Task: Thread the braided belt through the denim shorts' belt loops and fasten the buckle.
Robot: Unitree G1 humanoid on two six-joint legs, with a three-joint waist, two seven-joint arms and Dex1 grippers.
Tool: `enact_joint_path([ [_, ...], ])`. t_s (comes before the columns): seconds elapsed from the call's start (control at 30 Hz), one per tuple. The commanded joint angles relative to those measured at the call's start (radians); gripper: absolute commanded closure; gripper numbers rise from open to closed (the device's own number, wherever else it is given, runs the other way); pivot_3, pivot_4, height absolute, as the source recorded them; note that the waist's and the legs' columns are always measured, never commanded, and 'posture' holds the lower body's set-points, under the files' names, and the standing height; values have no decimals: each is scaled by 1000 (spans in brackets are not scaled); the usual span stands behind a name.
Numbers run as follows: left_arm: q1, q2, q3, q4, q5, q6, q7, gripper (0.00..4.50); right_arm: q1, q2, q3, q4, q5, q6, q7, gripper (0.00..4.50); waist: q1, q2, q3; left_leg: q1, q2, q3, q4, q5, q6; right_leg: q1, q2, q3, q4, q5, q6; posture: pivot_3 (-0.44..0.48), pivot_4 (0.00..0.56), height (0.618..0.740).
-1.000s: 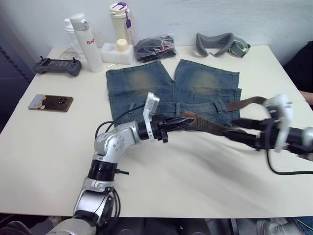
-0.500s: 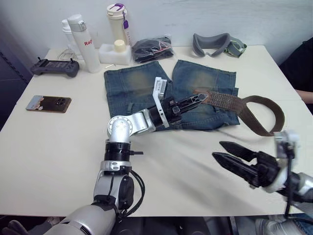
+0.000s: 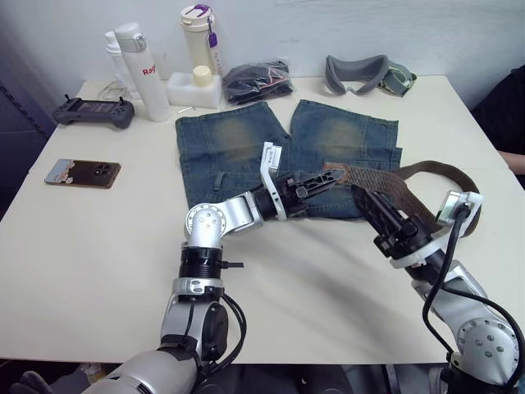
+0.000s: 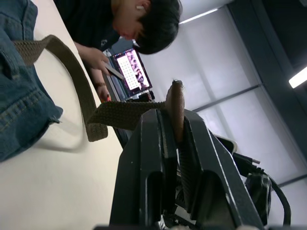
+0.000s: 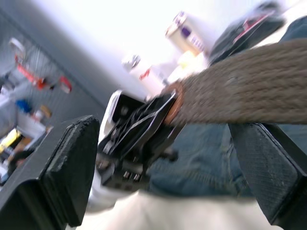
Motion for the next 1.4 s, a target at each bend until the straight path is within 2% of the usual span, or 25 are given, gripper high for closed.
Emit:
enact_joint_path([
  [0.03, 6, -8, -13, -43, -10, 2, -4, 4500, -24, 8, -8, 13, 12, -55, -18, 522, -1, 0, 0, 0, 0, 0, 0, 0, 0, 0, 0, 0, 0, 0, 0, 0, 150, 740],
  [0.07, 10, -9, -16, -44, -9, 3, -3, 4500, -31, 15, -11, 27, 19, -67, -27, 812, -1, 0, 0, 0, 0, 0, 0, 0, 0, 0, 0, 0, 0, 0, 0, 0, 150, 740],
  [0.2, 19, -9, -24, -49, -9, 6, -2, 4500, -53, 24, -5, 64, 21, -91, -35, 2616, -3, 0, 0, 0, 0, 0, 0, 0, 0, 0, 0, 0, 0, 0, 0, 0, 150, 740],
  [0.27, 20, -6, -27, -48, -4, 2, -4, 4500, -55, 18, 5, 72, 12, -92, -32, 3328, -3, 0, 0, 0, 0, 0, 0, 0, 0, 0, 0, 0, 0, 0, 0, 0, 150, 740],
  [0.3, 18, -3, -28, -43, 2, -6, -4, 4500, -53, 12, 9, 74, 6, -92, -32, 3897, -3, 0, 0, 0, 0, 0, 0, 0, 0, 0, 0, 0, 0, 0, 0, 0, 150, 740],
  [0.37, 12, 7, -33, -35, 22, -31, -10, 4500, -51, 2, 8, 79, -2, -92, -33, 4423, -3, 0, 0, 0, 0, 0, 0, 0, 0, 0, 0, 0, 0, 0, 0, 0, 150, 740],
  [0.47, -6, 28, -40, 6, 104, -149, -12, 3224, -46, -27, -26, 86, -4, -101, -37, 4500, -2, 0, 0, 0, 0, 0, 0, 0, 0, 0, 0, 0, 0, 0, 0, 0, 150, 740],
  [0.57, -18, 76, -111, 18, 211, -274, -101, 1870, -40, -72, -84, 93, 4, -115, -47, 4500, -1, 0, 0, 0, 0, 1, 0, 0, 0, 0, 0, 0, 0, 0, 0, 0, 150, 740],
  [0.7, -26, 180, -392, 61, 525, -614, -313, 139, -17, -141, -178, 88, 21, -131, -76, 4500, 1, 0, 0, 0, 0, 1, -1, 0, 0, 0, 0, 0, -1, 0, 0, 0, 150, 740],
  [0.73, -33, 186, -440, 93, 588, -692, -336, 58, -7, -156, -199, 80, 28, -131, -83, 4500, 2, 0, 0, 0, 0, 2, -1, 0, 0, 0, 0, 1, -1, 0, -1, 0, 150, 740],
  [0.9, -110, 113, -567, 388, 825, -1077, -359, 58, 70, -216, -280, 38, 45, -139, -101, 4500, 15, 0, 0, -1, -1, 2, -1, -2, 4, 1, -1, 1, -5, 0, 0, 0, 150, 740],
  [1.0, -178, 74, -627, 568, 954, -1260, -324, 58, 102, -220, -299, 10, 49, -150, -116, 4500, 8, 0, 0, -1, 0, 3, -1, -4, 7, 0, -1, 1, -5, 0, 0, 0, 150, 740],
  [1.1, -251, 42, -643, 727, 1056, -1357, -192, 58, 121, -213, -301, -19, 56, -161, -133, 4500, 2, -1, 1, -1, 0, 4, -1, -5, 9, 0, -1, 1, -4, 0, 1, 0, 150, 740],
  [1.23, -317, 49, -763, 877, 1284, -1450, 49, 58, 139, -205, -292, -58, 56, -179, -161, 4500, 0, -1, 1, 0, 0, 5, 0, -5, 10, 0, -1, 2, -4, 1, 2, 0, 150, 740],
  [1.33, -331, 46, -790, 928, 1351, -1484, 107, 877, 138, -212, -291, -73, 63, -188, -182, 4500, 3, -2, 1, 0, 0, 5, 0, -5, 10, 0, -1, 2, -3, 1, 2, 0, 150, 740],
  [1.4, -334, 48, -791, 932, 1369, -1518, 102, 1817, 130, -222, -291, -72, 65, -190, -189, 4500, 1, -2, 1, 0, -1, 6, 0, -5, 10, 1, -1, 4, -4, 2, 3, 0, 150, 740],
])
